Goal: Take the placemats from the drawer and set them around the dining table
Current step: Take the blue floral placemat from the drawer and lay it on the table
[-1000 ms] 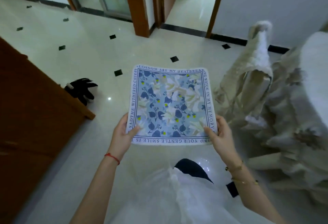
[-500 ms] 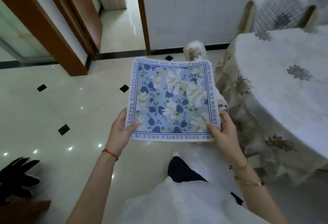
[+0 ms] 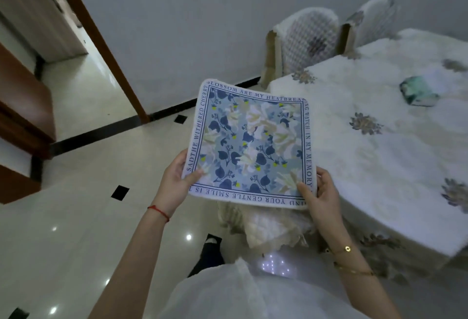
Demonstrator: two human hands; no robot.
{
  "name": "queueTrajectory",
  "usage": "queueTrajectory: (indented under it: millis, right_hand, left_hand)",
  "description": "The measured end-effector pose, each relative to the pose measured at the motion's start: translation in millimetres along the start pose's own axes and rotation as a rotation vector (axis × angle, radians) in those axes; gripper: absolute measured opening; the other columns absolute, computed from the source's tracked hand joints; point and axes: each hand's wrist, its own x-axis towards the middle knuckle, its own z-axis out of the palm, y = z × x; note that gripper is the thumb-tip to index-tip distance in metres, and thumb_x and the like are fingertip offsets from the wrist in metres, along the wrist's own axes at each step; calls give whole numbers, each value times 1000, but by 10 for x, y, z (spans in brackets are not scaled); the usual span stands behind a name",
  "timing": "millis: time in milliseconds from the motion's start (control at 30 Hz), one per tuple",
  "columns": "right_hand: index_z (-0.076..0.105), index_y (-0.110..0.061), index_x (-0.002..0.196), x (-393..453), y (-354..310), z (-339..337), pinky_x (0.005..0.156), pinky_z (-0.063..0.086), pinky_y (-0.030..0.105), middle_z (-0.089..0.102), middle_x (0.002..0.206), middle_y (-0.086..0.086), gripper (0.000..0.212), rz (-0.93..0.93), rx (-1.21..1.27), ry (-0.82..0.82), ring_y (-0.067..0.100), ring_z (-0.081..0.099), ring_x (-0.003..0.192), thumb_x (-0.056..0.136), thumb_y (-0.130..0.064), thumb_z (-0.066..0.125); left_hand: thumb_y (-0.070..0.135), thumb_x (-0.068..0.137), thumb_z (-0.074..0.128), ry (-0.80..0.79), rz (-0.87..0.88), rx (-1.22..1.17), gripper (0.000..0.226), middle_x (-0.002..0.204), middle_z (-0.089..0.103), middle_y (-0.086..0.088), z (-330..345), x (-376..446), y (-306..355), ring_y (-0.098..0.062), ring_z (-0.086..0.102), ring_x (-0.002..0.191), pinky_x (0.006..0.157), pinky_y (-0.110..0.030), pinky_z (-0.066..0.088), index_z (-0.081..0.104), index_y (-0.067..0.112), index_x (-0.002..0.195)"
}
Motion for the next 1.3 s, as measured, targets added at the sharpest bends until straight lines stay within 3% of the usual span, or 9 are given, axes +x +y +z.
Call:
queueTrajectory:
  millis: [167, 367, 533, 700, 867, 967, 1100, 1233, 1300]
  right_hand:
    - [50, -15, 115, 405, 49, 67, 79, 59, 34, 68, 108, 7, 29, -4, -3, 175, 19, 69, 95, 91, -5, 62]
    - [51, -25, 110, 830, 116, 131, 75, 59, 30, 68, 108, 6, 29, 50, 6, 417, 16, 69, 92, 91, -5, 61]
    - [49, -13, 119, 1129, 269, 136, 84, 56, 47, 67, 112, 11, 33, 148, -9, 616, 26, 67, 99, 90, -6, 63]
    - [49, -16, 117, 1393, 430, 109, 87, 55, 50, 66, 114, 9, 32, 245, -6, 775, 24, 66, 101, 90, -6, 63]
    - [49, -14, 117, 1621, 573, -9, 86, 56, 49, 66, 112, 10, 31, 311, -9, 892, 25, 67, 99, 90, -8, 63]
    - [48, -13, 117, 1732, 655, -135, 87, 55, 48, 65, 114, 11, 29, 349, -42, 916, 25, 66, 99, 91, -8, 62]
    - [48, -15, 116, 1876, 777, -308, 86, 56, 43, 64, 115, 11, 28, 376, -66, 939, 26, 65, 99, 91, -9, 62]
    - [49, -11, 119, 1989, 900, -454, 72, 52, 19, 64, 113, 8, 29, 413, -72, 965, 21, 64, 96, 92, -8, 61]
    - [49, -11, 119, 2041, 962, -508, 67, 52, 14, 64, 111, 8, 30, 421, -73, 978, 19, 64, 93, 92, -8, 61]
  left_hand:
    - [0, 87, 62, -173, 12, 17, 45, 120, 66, -1, 110, 948, 19, -14, 65, 107, 89, -27, 54, 53, 17, 128]
    - [-2, 89, 60, -404, -5, 56, 44, 119, 66, -3, 438, 2021, 13, -13, 66, 104, 85, -24, 54, 53, 13, 129]
    - [1, 88, 62, -594, -6, 120, 42, 113, 66, 2, 873, 2782, -50, -10, 66, 100, 76, -16, 53, 53, 11, 128]
    - [1, 89, 62, -748, -12, 198, 47, 124, 62, -11, 1325, 3406, -294, -26, 62, 111, 95, -43, 52, 49, 11, 133]
    - [2, 88, 62, -859, -5, 237, 48, 125, 62, -10, 1810, 3778, -487, -26, 61, 113, 98, -47, 49, 48, 9, 134]
    - [7, 88, 64, -917, -12, 255, 45, 122, 64, -7, 2081, 3954, -632, -25, 62, 111, 96, -50, 50, 51, 17, 130]
    - [2, 89, 62, -924, -47, 254, 44, 119, 64, -3, 2395, 4041, -729, -22, 62, 110, 97, -43, 50, 52, 21, 127]
    - [2, 89, 62, -948, -66, 269, 45, 120, 62, -4, 2640, 4105, -844, -22, 60, 111, 97, -37, 49, 50, 17, 129]
    - [2, 88, 62, -954, -71, 277, 45, 120, 63, -4, 2746, 4140, -901, -21, 61, 111, 97, -38, 49, 50, 20, 128]
